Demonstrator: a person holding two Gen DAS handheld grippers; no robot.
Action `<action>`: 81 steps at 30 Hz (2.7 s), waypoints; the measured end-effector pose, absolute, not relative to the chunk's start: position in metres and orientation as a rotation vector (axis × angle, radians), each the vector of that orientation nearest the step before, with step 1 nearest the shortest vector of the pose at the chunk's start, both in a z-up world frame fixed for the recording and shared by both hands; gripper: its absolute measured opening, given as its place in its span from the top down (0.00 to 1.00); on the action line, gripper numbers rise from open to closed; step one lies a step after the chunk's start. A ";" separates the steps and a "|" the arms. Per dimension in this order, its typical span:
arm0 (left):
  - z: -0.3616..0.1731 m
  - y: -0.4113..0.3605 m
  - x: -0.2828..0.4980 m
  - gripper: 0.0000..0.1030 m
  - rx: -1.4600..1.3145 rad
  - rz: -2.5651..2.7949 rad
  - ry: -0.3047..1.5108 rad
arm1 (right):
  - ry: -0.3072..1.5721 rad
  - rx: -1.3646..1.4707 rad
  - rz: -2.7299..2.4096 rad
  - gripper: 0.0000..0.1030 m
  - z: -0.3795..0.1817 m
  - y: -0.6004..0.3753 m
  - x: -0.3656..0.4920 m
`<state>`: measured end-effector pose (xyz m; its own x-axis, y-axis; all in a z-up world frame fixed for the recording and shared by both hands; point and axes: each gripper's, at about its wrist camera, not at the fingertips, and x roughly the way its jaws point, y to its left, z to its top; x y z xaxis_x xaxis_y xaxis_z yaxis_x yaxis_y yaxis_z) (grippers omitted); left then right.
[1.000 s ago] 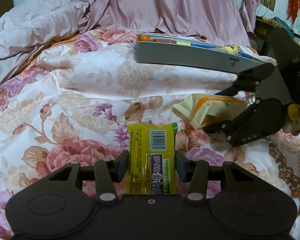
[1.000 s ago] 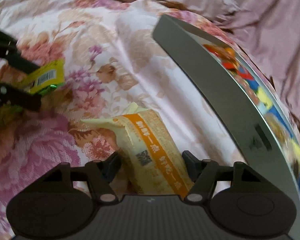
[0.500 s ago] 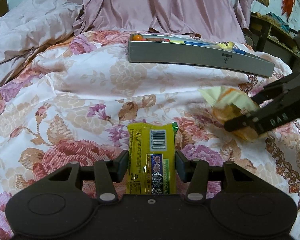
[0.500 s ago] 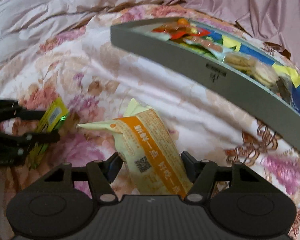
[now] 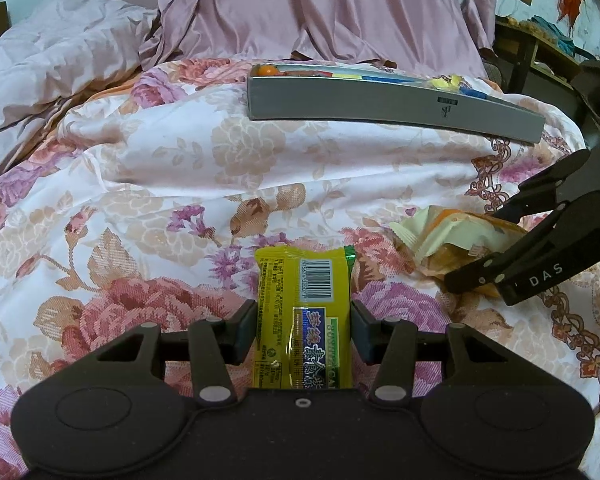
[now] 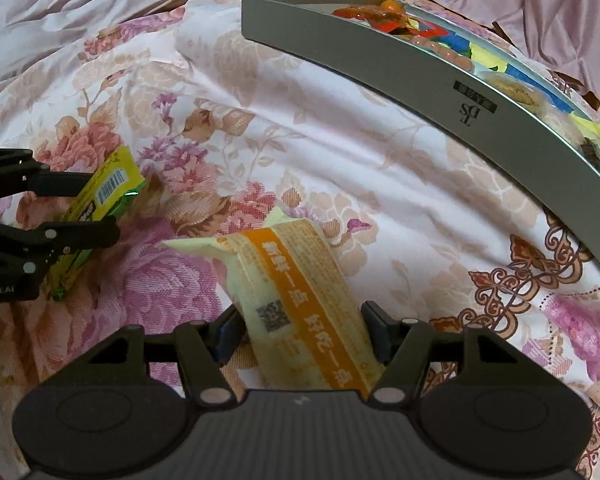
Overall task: Organize snacks
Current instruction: 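Grasp the cream-and-orange bread bag with the right tool while the left holds the yellow pack, then lift both held snacks and carry them over the gray tray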
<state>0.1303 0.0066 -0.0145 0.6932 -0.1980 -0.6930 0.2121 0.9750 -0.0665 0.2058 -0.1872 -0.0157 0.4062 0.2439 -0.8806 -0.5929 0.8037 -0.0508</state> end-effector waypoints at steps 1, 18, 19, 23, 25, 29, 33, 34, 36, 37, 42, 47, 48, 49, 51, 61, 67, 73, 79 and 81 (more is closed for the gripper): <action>-0.015 0.006 0.130 0.50 0.020 -0.231 0.772 | 1.020 -0.380 0.542 0.35 -0.016 -0.188 0.205; -0.010 0.004 0.127 0.50 0.003 -0.258 0.728 | 0.694 0.028 0.356 0.37 0.018 -0.222 0.101; -0.008 0.003 0.126 0.50 0.002 -0.262 0.713 | 0.670 0.050 0.345 0.37 0.019 -0.222 0.096; -0.004 -0.002 0.121 0.50 0.027 -0.277 0.677 | 0.636 0.111 0.317 0.37 0.018 -0.225 0.086; -0.002 -0.003 0.119 0.50 0.030 -0.282 0.665 | 0.625 0.113 0.323 0.38 0.020 -0.224 0.083; 0.004 -0.001 0.112 0.50 0.038 -0.287 0.635 | 0.610 0.105 0.320 0.38 0.021 -0.221 0.073; 0.004 -0.001 0.106 0.51 0.057 -0.282 0.631 | 0.605 0.100 0.312 0.39 0.021 -0.220 0.067; 0.005 0.000 0.106 0.51 0.057 -0.282 0.628 | 0.602 0.100 0.311 0.40 0.022 -0.220 0.066; 0.008 0.000 0.103 0.51 0.052 -0.290 0.608 | 0.596 0.104 0.306 0.44 0.023 -0.222 0.064; 0.011 0.001 0.101 0.51 0.051 -0.293 0.592 | 0.595 0.110 0.305 0.45 0.023 -0.223 0.064; 0.014 0.000 0.099 0.51 0.055 -0.301 0.573 | 0.598 0.102 0.301 0.46 0.021 -0.223 0.065; 0.014 -0.001 0.099 0.51 0.047 -0.299 0.575 | 0.564 0.077 0.319 0.47 0.025 -0.219 0.061; 0.014 -0.001 0.100 0.51 0.045 -0.299 0.575 | 0.556 0.072 0.321 0.47 0.026 -0.218 0.061; 0.014 -0.001 0.100 0.51 0.045 -0.300 0.576 | 0.551 0.068 0.325 0.48 0.026 -0.218 0.060; 0.014 -0.001 0.100 0.51 0.045 -0.301 0.575 | 0.553 0.069 0.323 0.48 0.026 -0.217 0.060; 0.024 0.000 0.097 0.51 0.035 -0.309 0.527 | 0.544 0.066 0.307 0.48 0.029 -0.220 0.061; 0.028 0.002 0.100 0.51 0.025 -0.309 0.521 | 0.539 0.063 0.306 0.48 0.031 -0.221 0.062; 0.041 0.005 0.105 0.51 0.008 -0.313 0.498 | 0.523 0.070 0.304 0.48 0.039 -0.223 0.067; 0.054 0.006 0.119 0.51 -0.017 -0.308 0.478 | 0.494 0.060 0.294 0.48 0.055 -0.228 0.076; 0.062 0.005 0.128 0.51 -0.021 -0.308 0.464 | 0.475 0.051 0.287 0.48 0.065 -0.232 0.083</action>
